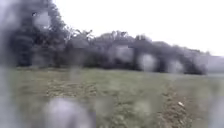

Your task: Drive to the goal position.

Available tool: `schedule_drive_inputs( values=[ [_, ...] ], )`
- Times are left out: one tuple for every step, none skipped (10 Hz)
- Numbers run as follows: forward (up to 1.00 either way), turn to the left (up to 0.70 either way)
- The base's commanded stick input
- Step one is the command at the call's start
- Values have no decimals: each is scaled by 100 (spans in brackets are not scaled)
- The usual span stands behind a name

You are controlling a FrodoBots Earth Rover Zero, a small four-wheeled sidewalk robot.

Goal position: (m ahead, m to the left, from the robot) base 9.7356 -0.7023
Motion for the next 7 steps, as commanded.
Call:
schedule_drive_inputs(
  values=[
    [85, 0],
    [85, 0],
    [85, 0],
    [85, 0],
    [85, 0],
    [85, 0],
    [85, 0]
  ],
)
